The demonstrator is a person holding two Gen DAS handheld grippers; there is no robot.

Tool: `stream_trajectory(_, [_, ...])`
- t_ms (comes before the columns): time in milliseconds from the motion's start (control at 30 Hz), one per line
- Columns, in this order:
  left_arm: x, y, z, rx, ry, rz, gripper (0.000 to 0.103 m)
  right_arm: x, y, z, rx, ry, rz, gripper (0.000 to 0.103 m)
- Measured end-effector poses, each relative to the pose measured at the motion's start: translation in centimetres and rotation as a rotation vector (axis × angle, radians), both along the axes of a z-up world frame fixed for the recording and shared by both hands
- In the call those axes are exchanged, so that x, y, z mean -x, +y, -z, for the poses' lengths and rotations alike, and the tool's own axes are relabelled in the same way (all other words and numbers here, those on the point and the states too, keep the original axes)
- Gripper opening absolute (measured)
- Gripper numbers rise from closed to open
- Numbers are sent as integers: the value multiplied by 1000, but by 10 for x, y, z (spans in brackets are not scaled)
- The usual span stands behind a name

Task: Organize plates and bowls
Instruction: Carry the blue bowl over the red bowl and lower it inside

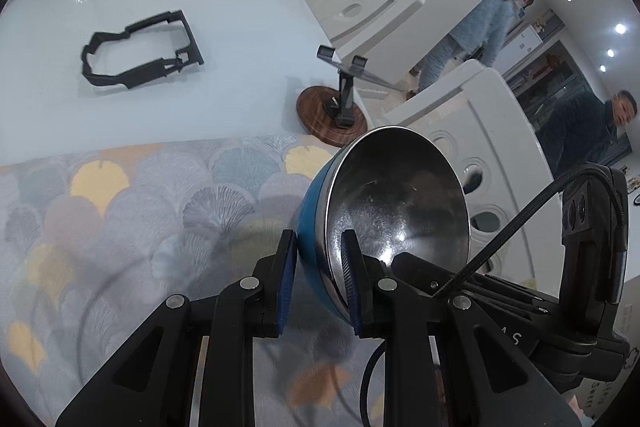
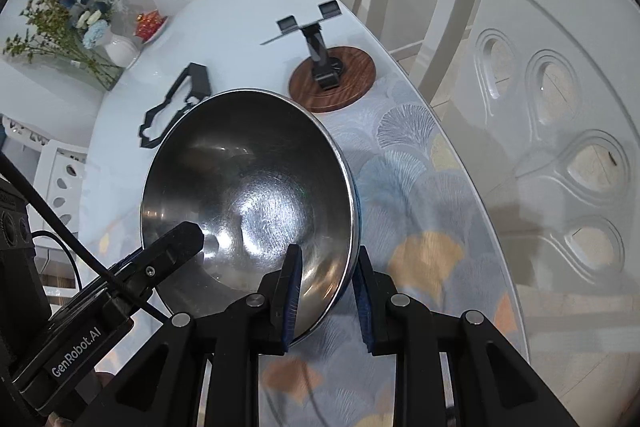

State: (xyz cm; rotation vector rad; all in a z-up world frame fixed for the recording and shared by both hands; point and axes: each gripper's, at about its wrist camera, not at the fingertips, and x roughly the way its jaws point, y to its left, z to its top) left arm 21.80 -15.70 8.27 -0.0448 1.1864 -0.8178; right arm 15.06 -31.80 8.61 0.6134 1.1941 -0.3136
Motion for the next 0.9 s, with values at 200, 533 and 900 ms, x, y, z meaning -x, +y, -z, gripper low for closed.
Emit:
stream_trajectory(200, [22, 23, -24, 33, -36, -28, 19, 17, 21, -28, 11, -39, -21, 24])
stream_trajectory(533, [82, 80, -65, 61, -86, -77, 19, 72, 83, -73, 0, -75, -81, 24])
stream_trajectory(900, [174, 151, -74, 59, -83, -148, 19, 154, 153, -81, -47, -40, -145, 24])
